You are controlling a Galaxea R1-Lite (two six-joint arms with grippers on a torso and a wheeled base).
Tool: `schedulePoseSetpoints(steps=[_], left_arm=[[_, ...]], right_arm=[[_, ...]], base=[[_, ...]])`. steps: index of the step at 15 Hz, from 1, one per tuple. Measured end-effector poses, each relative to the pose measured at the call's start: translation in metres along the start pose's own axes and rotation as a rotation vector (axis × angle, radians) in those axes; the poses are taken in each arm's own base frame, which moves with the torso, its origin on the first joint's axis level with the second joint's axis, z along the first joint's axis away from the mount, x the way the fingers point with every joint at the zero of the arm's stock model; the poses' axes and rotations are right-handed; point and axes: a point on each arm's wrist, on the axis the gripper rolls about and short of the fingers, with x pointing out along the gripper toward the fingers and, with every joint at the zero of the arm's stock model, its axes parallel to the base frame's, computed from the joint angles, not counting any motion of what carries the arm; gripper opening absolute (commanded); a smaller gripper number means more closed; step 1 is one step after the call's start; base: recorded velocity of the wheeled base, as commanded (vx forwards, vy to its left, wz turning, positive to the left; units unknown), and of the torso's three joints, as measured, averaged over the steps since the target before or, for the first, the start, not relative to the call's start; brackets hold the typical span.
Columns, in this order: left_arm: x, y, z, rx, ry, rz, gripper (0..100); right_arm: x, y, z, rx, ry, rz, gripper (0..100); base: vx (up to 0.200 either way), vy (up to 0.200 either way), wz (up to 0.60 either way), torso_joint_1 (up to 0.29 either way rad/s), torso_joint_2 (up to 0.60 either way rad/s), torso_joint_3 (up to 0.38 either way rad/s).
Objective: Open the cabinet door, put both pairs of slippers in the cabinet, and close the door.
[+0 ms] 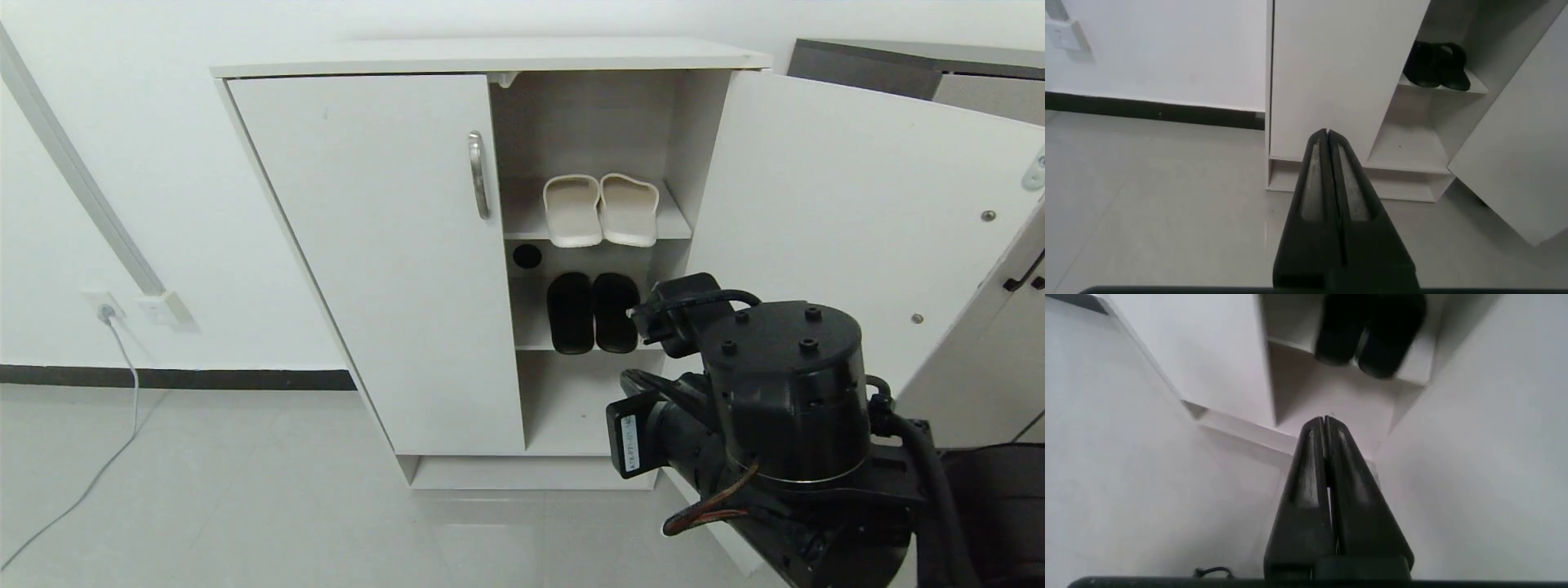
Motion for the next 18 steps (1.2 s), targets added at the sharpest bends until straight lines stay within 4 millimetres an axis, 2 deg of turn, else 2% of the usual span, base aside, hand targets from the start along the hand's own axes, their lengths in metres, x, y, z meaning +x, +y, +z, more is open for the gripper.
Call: schedulePoseSetpoints(steps=[6,12,16,18], left_arm=[[0.000,0.000,0.000,0.000,-0.001,0.002,0],[0.000,0.000,0.000,0.000,-0.001,0.002,0],[0.000,0.000,0.000,0.000,0.002,0.001,0],[0.000,0.000,0.000,0.000,0.001,0.002,0]], right_arm=[[0.013,-0.004,-0.007,-0.002,0.003,-0.032,0],[0.016,-0.004,-0.011,-0.013,0.015,-0.037,0],[0.017,-0.003,-0.012,-0.016,0.017,-0.038,0],[0.018,-0.004,-0.013,-0.018,0.021,-0.044,0]], base=[[0.000,0.000,0.00,0.000,0.00,0.000],[0.000,0.000,0.00,0.000,0.00,0.000],[0.000,0.000,0.00,0.010,-0.17,-0.265],[0.000,0.000,0.00,0.051,-0.51,-0.373]])
